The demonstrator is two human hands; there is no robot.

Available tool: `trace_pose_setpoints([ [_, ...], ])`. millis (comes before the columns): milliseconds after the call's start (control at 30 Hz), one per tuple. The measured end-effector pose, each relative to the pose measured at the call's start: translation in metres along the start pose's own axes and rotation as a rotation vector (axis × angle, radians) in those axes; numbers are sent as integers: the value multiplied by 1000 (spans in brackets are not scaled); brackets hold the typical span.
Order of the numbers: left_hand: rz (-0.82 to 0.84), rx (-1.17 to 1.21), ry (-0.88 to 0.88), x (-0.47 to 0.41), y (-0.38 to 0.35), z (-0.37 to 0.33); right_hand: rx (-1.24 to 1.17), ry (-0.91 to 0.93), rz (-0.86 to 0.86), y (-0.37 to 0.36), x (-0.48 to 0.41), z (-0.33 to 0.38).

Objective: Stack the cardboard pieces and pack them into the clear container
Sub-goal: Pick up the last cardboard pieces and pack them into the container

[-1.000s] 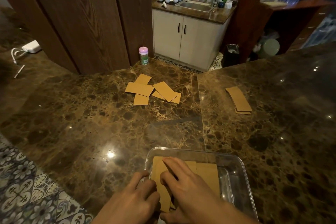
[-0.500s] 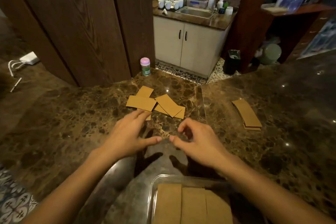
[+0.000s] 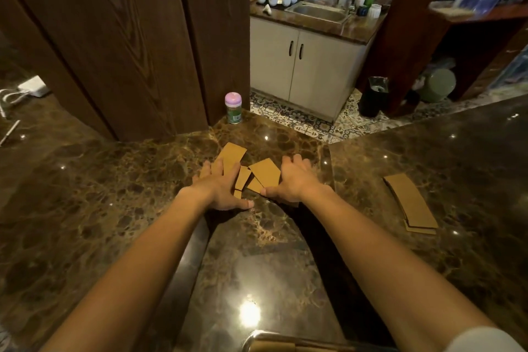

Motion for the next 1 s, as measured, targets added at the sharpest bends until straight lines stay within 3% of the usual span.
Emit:
trace_pose_setpoints([
  [200,-155,-158,-74,13,4,-6,-128,-112,172,-6,-2,-3],
  [400,-125,-349,-2,30,-9,-24,-310,-132,211,-14,9,-16],
  [567,-405,-300,-24,53,9,-22,-639,-119,198,-19,28,-28],
  [633,-535,-114,-2,64,12,-14,-846,-92,232,-19,41,-33],
  [667,-619,91,9,71,11,-12,-950,-78,271,-19,49,-35],
  [800,-759,1149,-73,106,-8,-34,-1294,-4,406,0,92,-47],
  [1000,-759,1636,-214,152,-15,-97,-1599,-23,453,17,156,-72],
])
Point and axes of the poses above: each hand's wrist, its own x-axis away from the middle knuckle, its own y-axis out of the back of the hand, z = x × y, the point moved 5 cm from there along -x, towards the middle knuckle, and after that the axes turned 13 degrees about -y, right-handed, at the moved point
